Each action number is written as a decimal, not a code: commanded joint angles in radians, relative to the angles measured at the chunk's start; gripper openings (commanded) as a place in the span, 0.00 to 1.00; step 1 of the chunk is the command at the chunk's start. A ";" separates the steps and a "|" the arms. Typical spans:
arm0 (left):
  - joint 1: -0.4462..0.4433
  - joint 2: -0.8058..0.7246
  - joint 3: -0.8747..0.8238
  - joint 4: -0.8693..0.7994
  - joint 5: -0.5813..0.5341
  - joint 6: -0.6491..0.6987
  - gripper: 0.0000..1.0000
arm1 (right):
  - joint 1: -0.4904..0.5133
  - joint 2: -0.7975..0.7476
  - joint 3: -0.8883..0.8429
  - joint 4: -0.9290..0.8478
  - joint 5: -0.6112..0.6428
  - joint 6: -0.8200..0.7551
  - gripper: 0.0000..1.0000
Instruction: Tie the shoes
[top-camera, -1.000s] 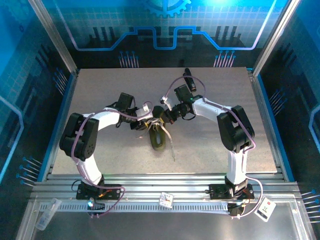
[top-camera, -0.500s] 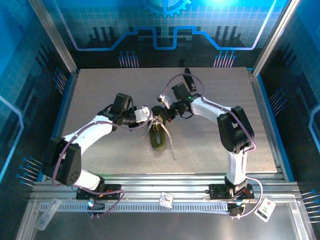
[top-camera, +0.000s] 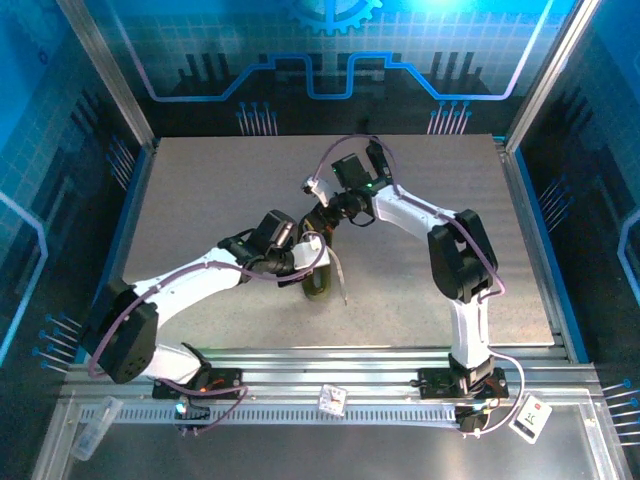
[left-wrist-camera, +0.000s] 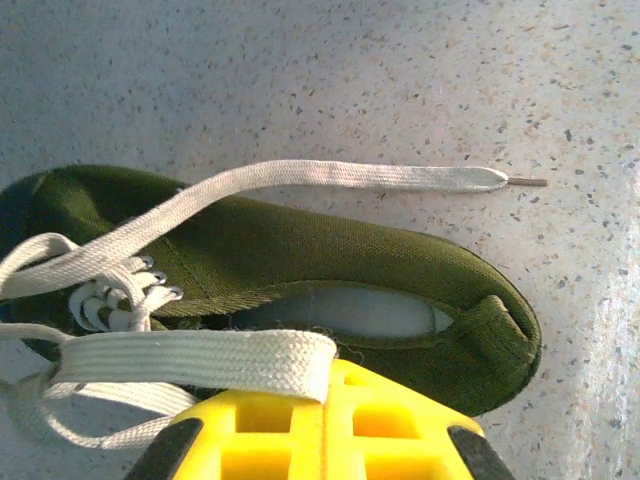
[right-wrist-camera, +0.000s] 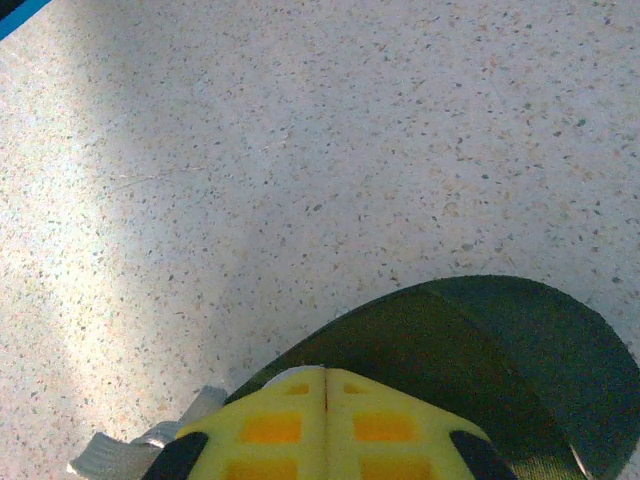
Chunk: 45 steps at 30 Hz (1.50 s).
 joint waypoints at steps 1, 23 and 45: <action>-0.026 0.041 0.032 0.018 -0.014 -0.089 0.00 | 0.014 0.035 0.054 -0.049 -0.035 -0.030 0.00; -0.062 0.168 0.084 0.126 0.009 -0.164 0.00 | 0.058 0.144 0.209 -0.033 -0.100 -0.039 0.00; -0.094 0.246 0.123 0.168 0.040 -0.246 0.00 | 0.077 0.185 0.229 0.072 -0.129 0.030 0.00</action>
